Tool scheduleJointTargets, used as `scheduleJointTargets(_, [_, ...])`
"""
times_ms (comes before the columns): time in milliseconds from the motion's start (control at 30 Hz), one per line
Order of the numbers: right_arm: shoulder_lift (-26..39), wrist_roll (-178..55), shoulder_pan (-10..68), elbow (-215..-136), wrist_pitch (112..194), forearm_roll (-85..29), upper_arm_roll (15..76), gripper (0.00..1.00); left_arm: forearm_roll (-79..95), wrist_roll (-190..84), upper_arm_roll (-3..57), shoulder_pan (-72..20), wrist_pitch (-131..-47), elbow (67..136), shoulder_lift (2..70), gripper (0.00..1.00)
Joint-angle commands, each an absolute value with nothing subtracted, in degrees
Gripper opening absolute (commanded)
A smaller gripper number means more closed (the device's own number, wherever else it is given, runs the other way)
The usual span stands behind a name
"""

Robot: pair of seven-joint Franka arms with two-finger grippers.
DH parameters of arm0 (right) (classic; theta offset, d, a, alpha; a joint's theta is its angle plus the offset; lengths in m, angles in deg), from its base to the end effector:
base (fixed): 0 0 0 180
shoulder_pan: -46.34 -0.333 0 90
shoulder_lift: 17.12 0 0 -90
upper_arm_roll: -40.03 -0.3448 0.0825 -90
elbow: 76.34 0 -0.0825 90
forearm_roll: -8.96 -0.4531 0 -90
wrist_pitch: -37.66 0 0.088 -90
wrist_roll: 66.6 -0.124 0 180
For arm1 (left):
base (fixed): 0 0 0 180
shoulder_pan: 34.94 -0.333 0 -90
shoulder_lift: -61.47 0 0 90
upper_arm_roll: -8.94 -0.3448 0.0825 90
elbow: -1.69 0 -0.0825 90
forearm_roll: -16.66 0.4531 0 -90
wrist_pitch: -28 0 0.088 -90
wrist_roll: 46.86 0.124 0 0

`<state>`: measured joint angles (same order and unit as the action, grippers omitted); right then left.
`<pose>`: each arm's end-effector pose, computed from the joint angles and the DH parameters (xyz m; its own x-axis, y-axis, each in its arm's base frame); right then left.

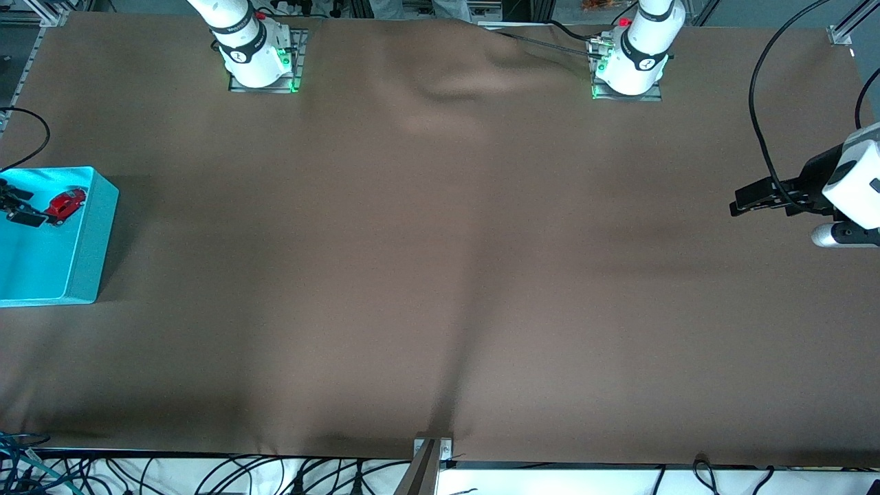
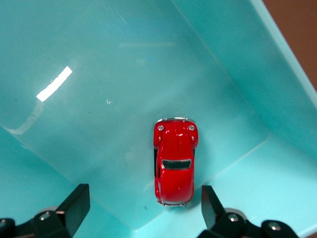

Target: Wind red beetle toy and store in blue box

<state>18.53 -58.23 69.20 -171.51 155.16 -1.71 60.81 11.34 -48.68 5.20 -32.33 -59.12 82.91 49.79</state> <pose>0.5490 -0.4763 0.2141 0.7643 -0.6159 -0.1908 -0.6218 -0.7824 0.0350 0.6824 -0.0026 0.5819 0.9936 0.0466 -0.1026 0.0546 -0.9956 0.0762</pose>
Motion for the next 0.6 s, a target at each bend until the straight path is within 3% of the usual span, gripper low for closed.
scheduleJointTargets(0, [15.9, -60.0, 69.7, -171.3, 151.7, 0.3, 60.2, 1.0, 9.9, -48.4, 4.7, -32.1, -59.0, 82.5, 50.1, 1.0])
scheduleJointTargets(567, [10.7, -60.1, 69.6, -171.3, 143.7, 2.5, 60.8, 1.0, 9.9, -48.4, 4.7, -32.1, -59.0, 82.5, 50.1, 1.0])
